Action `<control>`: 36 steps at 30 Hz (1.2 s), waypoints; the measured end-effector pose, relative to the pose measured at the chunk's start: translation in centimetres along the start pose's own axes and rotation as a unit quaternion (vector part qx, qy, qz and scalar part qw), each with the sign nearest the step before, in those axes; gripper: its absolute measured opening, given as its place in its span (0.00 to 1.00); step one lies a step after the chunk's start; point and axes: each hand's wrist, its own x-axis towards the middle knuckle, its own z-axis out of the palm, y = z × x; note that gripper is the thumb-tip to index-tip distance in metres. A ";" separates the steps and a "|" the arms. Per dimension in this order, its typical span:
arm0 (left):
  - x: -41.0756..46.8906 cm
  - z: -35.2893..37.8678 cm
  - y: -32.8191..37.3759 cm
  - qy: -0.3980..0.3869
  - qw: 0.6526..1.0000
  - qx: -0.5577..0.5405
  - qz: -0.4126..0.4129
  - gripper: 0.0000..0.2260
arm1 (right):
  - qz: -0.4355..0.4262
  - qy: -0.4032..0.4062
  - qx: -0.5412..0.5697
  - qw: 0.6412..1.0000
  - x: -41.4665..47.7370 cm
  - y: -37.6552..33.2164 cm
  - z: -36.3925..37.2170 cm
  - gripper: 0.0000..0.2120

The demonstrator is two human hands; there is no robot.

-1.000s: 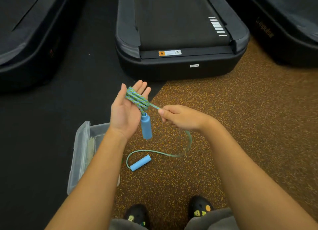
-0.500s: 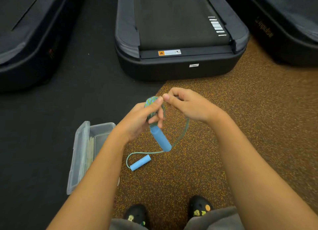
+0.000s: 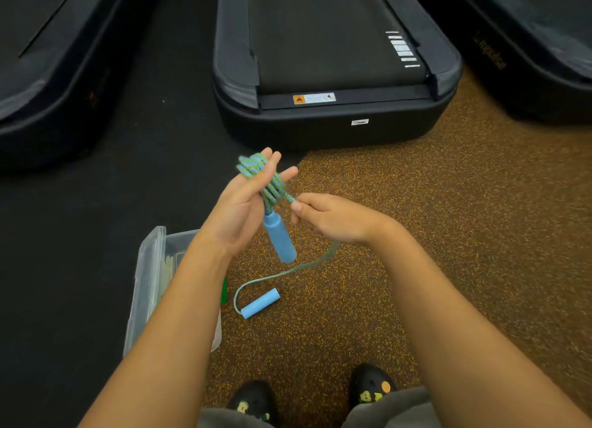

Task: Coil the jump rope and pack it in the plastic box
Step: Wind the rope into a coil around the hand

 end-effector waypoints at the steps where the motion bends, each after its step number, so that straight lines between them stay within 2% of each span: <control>1: 0.0 -0.1 -0.2 0.009 0.998 0.060 -0.004 0.24 | 0.005 -0.009 -0.011 1.000 -0.1 -0.1 -0.1 0.13; 5: -0.2 -0.5 -0.7 -0.002 0.958 0.285 -0.016 0.29 | 0.006 -0.021 -0.028 0.999 -0.6 -0.4 -0.8 0.12; 10: -1.1 0.0 -0.7 -0.062 0.906 0.417 -0.040 0.16 | -0.024 0.010 -0.051 0.998 -1.1 -1.1 -2.2 0.11; 12: -1.3 0.3 -0.5 -0.075 0.906 0.415 -0.048 0.26 | -0.037 0.039 -0.034 0.998 -1.1 -1.1 -2.6 0.14; 14: -1.2 0.4 -0.5 -0.110 0.926 0.357 -0.055 0.29 | -0.044 0.083 -0.010 0.996 -1.0 -1.0 -2.7 0.17; 18: -1.3 1.0 -0.2 -0.129 0.974 0.176 -0.059 0.16 | -0.055 0.148 0.037 0.987 -0.6 -1.0 -2.5 0.17; 20: -1.2 1.1 0.0 -0.116 0.987 0.090 -0.072 0.15 | -0.059 0.154 0.067 0.984 -0.2 -0.8 -2.1 0.18; 24: -1.2 0.9 0.9 -0.105 0.990 -0.074 -0.064 0.18 | -0.043 0.116 0.149 0.981 0.4 0.3 -1.4 0.18; 29: -0.8 -0.3 2.2 -0.065 0.969 -0.237 0.001 0.17 | 0.004 0.093 0.116 0.989 0.2 1.8 -1.0 0.20; 33: -0.4 -1.4 2.7 0.001 0.962 -0.265 0.070 0.15 | 0.015 0.042 0.077 0.996 -0.1 1.7 -0.6 0.18; 36: 0.0 -1.5 2.2 0.028 0.984 -0.156 0.079 0.14 | 0.005 0.014 0.029 0.999 -0.5 0.9 -0.6 0.17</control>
